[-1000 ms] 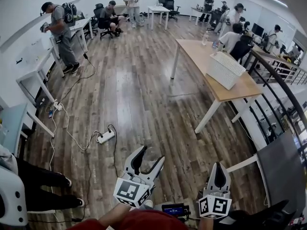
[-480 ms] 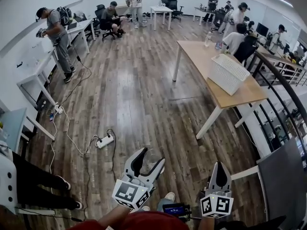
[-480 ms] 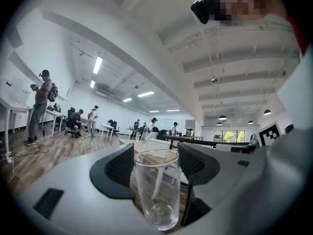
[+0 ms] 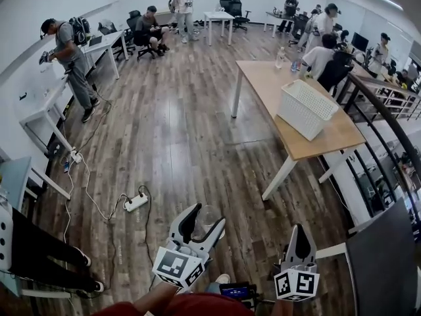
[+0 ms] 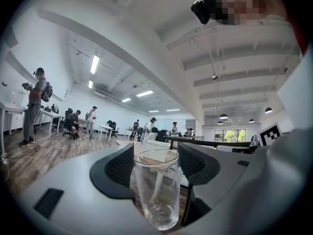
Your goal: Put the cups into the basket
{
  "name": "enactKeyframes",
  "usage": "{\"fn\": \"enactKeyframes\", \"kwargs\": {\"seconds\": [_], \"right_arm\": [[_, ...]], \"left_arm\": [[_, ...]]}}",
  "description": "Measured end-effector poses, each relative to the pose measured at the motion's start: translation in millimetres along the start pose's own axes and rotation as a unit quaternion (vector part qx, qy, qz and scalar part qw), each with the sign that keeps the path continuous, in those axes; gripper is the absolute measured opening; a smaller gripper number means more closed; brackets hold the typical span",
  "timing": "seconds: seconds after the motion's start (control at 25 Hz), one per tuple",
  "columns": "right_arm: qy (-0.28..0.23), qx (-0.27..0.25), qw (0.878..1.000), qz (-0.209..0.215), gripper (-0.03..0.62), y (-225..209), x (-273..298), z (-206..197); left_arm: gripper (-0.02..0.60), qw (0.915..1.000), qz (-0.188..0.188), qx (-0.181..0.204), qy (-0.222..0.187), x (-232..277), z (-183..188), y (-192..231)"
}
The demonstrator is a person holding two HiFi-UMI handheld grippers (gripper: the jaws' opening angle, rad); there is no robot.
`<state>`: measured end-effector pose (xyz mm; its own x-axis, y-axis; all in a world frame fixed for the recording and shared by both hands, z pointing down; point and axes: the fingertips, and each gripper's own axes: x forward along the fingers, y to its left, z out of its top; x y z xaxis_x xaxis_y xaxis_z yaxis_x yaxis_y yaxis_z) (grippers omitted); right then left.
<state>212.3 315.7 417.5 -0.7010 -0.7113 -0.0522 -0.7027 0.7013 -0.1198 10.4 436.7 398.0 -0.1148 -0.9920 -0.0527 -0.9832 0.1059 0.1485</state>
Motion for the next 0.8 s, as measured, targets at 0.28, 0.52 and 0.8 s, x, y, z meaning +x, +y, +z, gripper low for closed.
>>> {"fn": "enactKeyframes", "kwargs": {"seconds": [0.28, 0.52, 0.8], "right_arm": [[0.004, -0.003, 1.0, -0.015, 0.012, -50.1, 19.6, -5.6], [0.009, 0.004, 1.0, -0.014, 0.012, -72.7, 34.3, -10.2], [0.015, -0.006, 1.0, -0.004, 0.012, -70.6, 59.6, -16.2]], "left_arm": [[0.284, 0.9999, -0.009, 0.004, 0.006, 51.2, -10.5, -22.2], [0.284, 0.9998, -0.016, 0.002, 0.012, 82.0, -16.1, -30.4], [0.284, 0.9997, -0.014, -0.003, 0.017, 101.6, -18.5, -14.9]]}}
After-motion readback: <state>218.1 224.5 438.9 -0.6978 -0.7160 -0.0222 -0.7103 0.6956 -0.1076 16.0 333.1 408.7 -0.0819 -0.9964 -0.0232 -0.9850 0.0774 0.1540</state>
